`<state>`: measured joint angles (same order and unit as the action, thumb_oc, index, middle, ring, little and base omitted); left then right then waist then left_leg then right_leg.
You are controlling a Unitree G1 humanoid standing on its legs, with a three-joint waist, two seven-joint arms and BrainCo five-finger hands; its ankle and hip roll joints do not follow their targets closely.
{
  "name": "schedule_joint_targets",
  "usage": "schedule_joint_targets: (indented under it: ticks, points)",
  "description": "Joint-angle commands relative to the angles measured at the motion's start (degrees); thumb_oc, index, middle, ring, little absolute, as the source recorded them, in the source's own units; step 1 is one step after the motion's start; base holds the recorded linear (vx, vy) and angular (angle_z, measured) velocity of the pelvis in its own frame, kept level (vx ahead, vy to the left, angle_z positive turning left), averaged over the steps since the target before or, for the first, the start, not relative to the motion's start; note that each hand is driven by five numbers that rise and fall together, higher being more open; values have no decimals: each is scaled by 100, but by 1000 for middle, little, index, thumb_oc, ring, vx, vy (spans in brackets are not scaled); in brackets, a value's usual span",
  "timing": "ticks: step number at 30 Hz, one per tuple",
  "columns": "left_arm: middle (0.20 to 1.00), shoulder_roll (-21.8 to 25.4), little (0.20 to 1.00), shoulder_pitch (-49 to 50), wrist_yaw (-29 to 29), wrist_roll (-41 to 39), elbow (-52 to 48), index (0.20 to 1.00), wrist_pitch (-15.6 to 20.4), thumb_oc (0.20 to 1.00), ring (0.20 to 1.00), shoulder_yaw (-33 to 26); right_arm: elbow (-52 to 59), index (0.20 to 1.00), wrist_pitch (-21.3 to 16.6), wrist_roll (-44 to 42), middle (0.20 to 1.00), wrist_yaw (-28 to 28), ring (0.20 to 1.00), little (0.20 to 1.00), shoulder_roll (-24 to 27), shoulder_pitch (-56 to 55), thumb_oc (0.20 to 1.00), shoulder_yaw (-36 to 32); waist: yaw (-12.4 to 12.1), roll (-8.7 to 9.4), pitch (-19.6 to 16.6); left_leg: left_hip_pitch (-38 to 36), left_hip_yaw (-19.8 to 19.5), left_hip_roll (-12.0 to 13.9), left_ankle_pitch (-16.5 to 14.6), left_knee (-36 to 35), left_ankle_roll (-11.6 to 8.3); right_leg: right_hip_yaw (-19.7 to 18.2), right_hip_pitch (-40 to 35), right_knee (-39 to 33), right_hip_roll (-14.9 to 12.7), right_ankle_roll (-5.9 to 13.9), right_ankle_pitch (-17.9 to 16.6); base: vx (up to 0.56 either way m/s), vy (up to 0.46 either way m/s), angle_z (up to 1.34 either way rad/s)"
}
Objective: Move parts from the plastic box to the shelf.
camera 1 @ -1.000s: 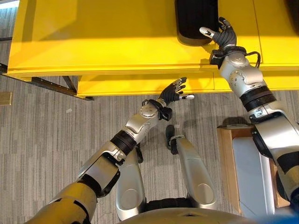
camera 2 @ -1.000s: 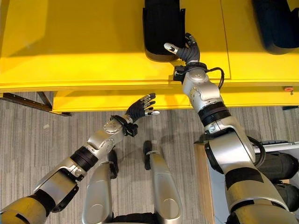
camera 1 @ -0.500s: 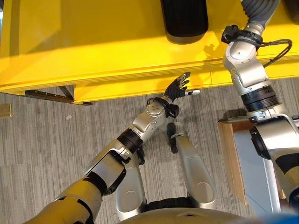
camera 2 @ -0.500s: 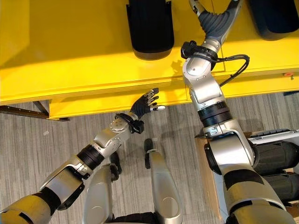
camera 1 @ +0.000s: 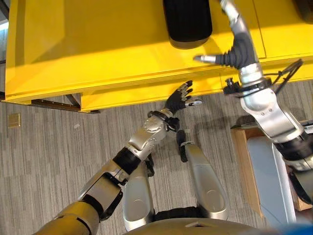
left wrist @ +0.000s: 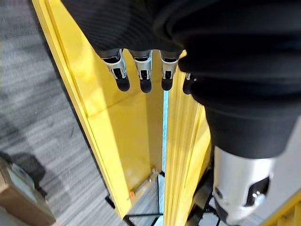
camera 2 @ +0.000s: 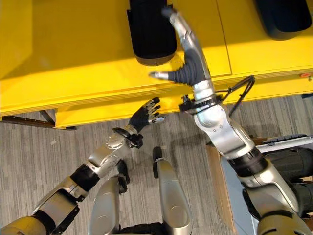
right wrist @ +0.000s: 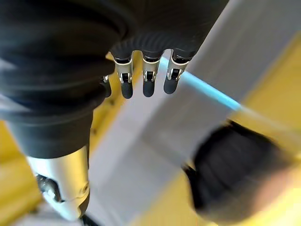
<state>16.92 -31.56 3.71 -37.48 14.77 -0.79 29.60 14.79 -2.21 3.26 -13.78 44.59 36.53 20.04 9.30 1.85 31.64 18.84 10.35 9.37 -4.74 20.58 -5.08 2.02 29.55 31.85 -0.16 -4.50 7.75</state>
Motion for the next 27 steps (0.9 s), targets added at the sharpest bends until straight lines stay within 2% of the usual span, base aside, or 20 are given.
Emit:
schedule_joint_targets:
  ticks: [1, 6, 9, 10, 14, 17, 23, 27]
  points:
    - [1000, -34, 1000, 339, -435, 165, -539, 1000, 375, 1000, 1000, -103, 321, 1000, -324, -405, 1000, 568, 1000, 1000, 169, -40, 1000, -657, 102, 64, -225, -7, -297, 431, 462, -375, 38, -233, -207, 454, -83, 461, 511, 0, 0, 0]
    - [1000, 290, 1000, 976, -739, 270, -762, 1000, 705, 1000, 1000, -227, 728, 1000, -719, -528, 1000, 1141, 1000, 1000, 883, -1003, 1000, -1070, 113, 130, -222, 1, -240, 470, 410, -345, 77, -184, -249, 353, -61, 448, 465, -17, -12, -4]
    - [1000, 422, 1000, 1153, -835, 232, -811, 1000, 832, 1000, 1000, -275, 842, 1000, -896, -495, 1000, 1418, 1000, 1000, 1096, -1248, 1000, -1162, 102, 149, -222, 29, -229, 471, 397, -329, 78, -170, -237, 341, -51, 447, 458, -15, -7, -2]
    - [1000, 466, 1000, 1219, -887, 238, -813, 1000, 893, 1000, 1000, -285, 898, 1000, -856, -491, 1000, 1624, 1000, 1000, 1157, -1342, 1000, -1195, 97, 153, -224, 41, -225, 471, 395, -323, 79, -165, -236, 331, -46, 444, 455, -32, -18, -3]
    - [1000, 728, 1000, 1566, -1241, 227, -901, 1000, 1109, 1000, 1000, -361, 918, 1000, -856, 110, 1000, 1751, 1000, 1000, 1707, -1579, 1000, -1069, -25, 157, -210, 69, -244, 445, 403, -305, 109, -117, -277, 277, -38, 421, 437, -30, -38, -1]
    - [1000, 833, 1000, 1671, -1403, 257, -936, 1000, 1134, 1000, 1000, -364, 835, 1000, -651, 40, 1000, 2086, 1000, 1000, 2002, -1358, 1000, -792, -146, 164, -218, 111, -279, 421, 408, -277, 133, -69, -291, 279, -37, 407, 446, -15, -60, 2]
    - [1000, 995, 1000, 1810, -1665, 282, -889, 1000, 1153, 1000, 1000, -385, 839, 1000, -460, 377, 1000, 2396, 1000, 1000, 2280, -830, 1000, -260, -353, 197, -263, 134, -348, 399, 450, -298, 122, 25, -377, 228, -22, 378, 454, 7, -71, 10]
    - [1000, 1026, 1000, 1873, -1782, 328, -889, 1000, 1115, 1000, 1000, -409, 858, 1000, -330, 626, 1000, 2266, 1000, 1000, 2312, -607, 1000, -5, -443, 222, -297, 140, -374, 396, 466, -304, 122, 70, -407, 225, -9, 368, 460, 22, -58, 6]
